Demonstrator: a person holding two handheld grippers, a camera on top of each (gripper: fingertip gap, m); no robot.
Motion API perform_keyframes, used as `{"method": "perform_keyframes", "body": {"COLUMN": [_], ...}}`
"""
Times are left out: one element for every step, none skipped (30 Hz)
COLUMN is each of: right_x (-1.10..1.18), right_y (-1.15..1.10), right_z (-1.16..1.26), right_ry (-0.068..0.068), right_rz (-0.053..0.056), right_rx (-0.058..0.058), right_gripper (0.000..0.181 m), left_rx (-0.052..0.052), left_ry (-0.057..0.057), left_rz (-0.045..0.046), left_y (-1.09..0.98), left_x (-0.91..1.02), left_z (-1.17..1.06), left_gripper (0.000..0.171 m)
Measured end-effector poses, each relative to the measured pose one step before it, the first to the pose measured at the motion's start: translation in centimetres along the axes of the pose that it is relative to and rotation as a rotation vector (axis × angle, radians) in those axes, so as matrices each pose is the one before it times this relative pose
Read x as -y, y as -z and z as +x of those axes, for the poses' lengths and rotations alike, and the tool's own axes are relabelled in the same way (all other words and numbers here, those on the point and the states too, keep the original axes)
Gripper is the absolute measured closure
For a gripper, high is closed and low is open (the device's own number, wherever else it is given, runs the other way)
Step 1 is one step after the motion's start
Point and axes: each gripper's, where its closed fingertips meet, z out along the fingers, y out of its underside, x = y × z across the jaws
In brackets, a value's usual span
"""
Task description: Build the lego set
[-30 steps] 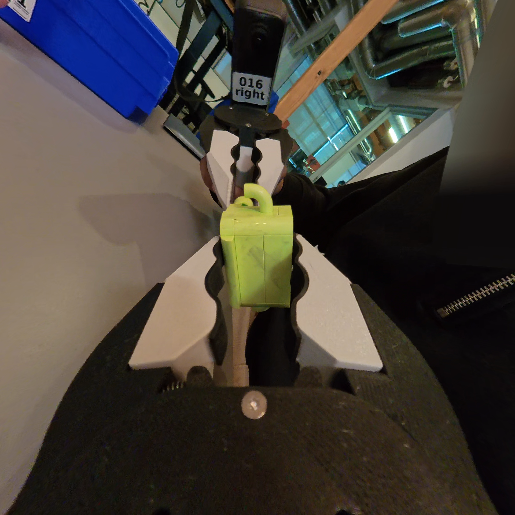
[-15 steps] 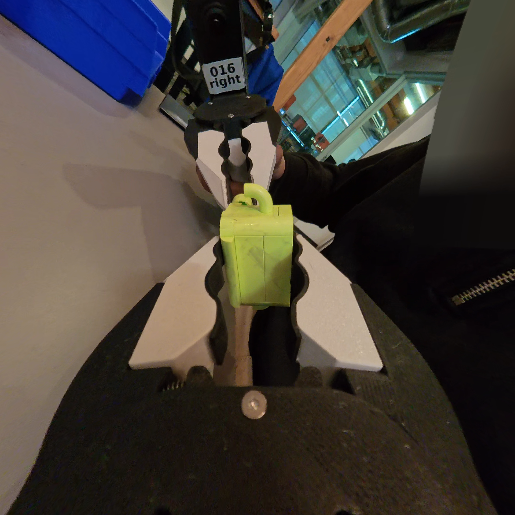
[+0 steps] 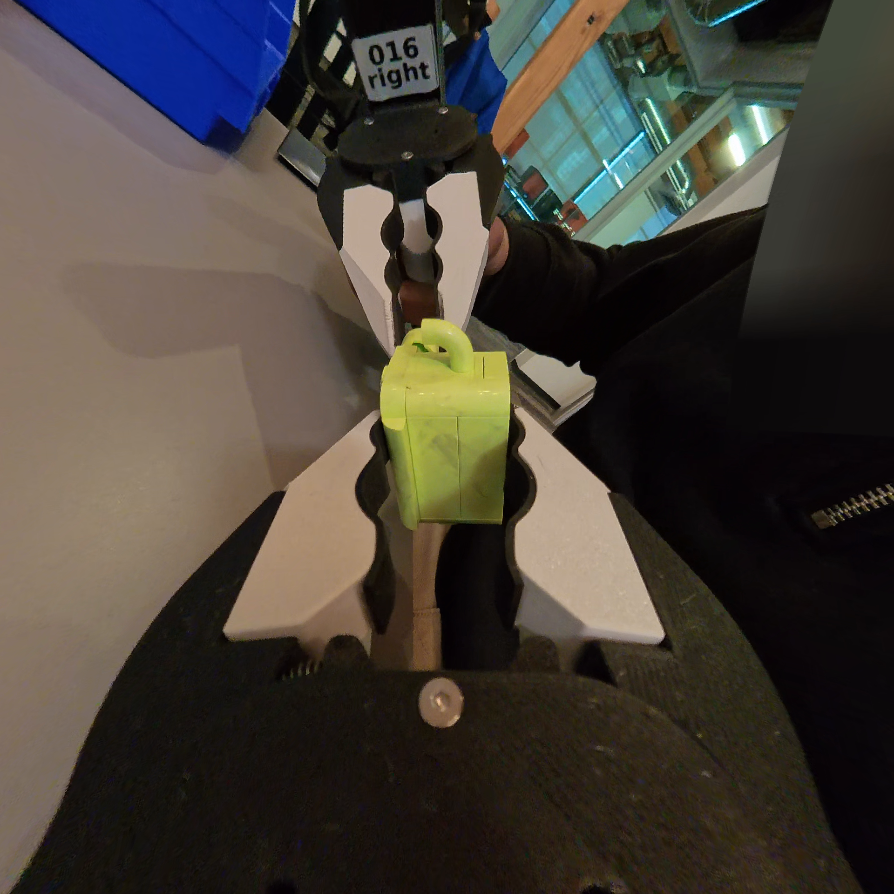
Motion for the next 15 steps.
{"method": "perform_keyframes", "body": {"right_x": [-0.19,-0.343,-0.216,0.085,0.183,0.027,-0.018,0.086,0.178,0.191,0.186,0.16,0.123,0.121,0.107], "right_y": [-0.095,-0.22,-0.152,0.007,0.069,0.025,-0.002,0.015,0.026,0.031,0.005,-0.012,-0.023,-0.039,-0.049], "right_z": [-0.01,-0.02,0.045,0.007,0.007,0.057,0.025,-0.011,-0.005,0.013,0.019,0.054,0.075,0.069,0.028], "right_ry": [0.0027,0.0039,0.0051,0.007,0.0081,0.0108,0.0117,0.0057,-0.001,-0.0019,-0.0002,0.0001,0.0003,0.002,-0.0001], "right_rz": [-0.0167,-0.0244,-0.0174,0.001,0.0038,-0.0071,-0.0089,0.0006,0.0098,0.0128,0.0127,0.0115,0.0107,0.0115,0.0119], "right_rx": [-0.001,-0.0018,-0.0067,-0.0069,-0.0095,-0.0123,-0.0101,-0.006,-0.0037,-0.0026,-0.0033,-0.0049,-0.0055,-0.0044,-0.001], "right_gripper": [0.168,0.168,0.168,0.168,0.168,0.168,0.168,0.168,0.168,0.168,0.168,0.168,0.168,0.168,0.168], "left_rx": [0.0054,0.0062,-0.0003,0.0009,0.0031,0.0017,0.0002,0.0022,0.0025,-0.0019,-0.0028,-0.0016,-0.0027,0.0011,0.0014], "left_ry": [0.0015,0.0008,0.0027,-0.0049,-0.0037,0.002,0.0001,-0.0061,-0.0045,0.002,0.0058,0.0027,-0.0002,-0.0003,0.0008], "left_rz": [-0.00227,-0.00294,-0.01453,0.00095,0.00866,0.00308,0.00023,0.01097,0.01856,0.01726,0.01053,0.0098,0.0123,0.01584,0.01238], "left_y": [-0.047,-0.05,0.009,0.028,0.032,0.001,0.003,0.064,0.097,0.091,0.067,0.087,0.093,0.101,0.092], "left_x": [-0.032,-0.03,-0.226,0.026,0.161,0.056,0.009,0.139,0.278,0.241,0.15,0.134,0.161,0.215,0.16], "left_z": [-0.084,-0.097,-0.009,0.007,-0.04,-0.057,-0.009,0.006,-0.019,-0.003,-0.028,-0.017,0.031,-0.013,-0.025], "left_gripper": [0.128,0.128,0.128,0.128,0.128,0.128,0.128,0.128,0.128,0.128,0.128,0.127,0.127,0.127,0.127]}}
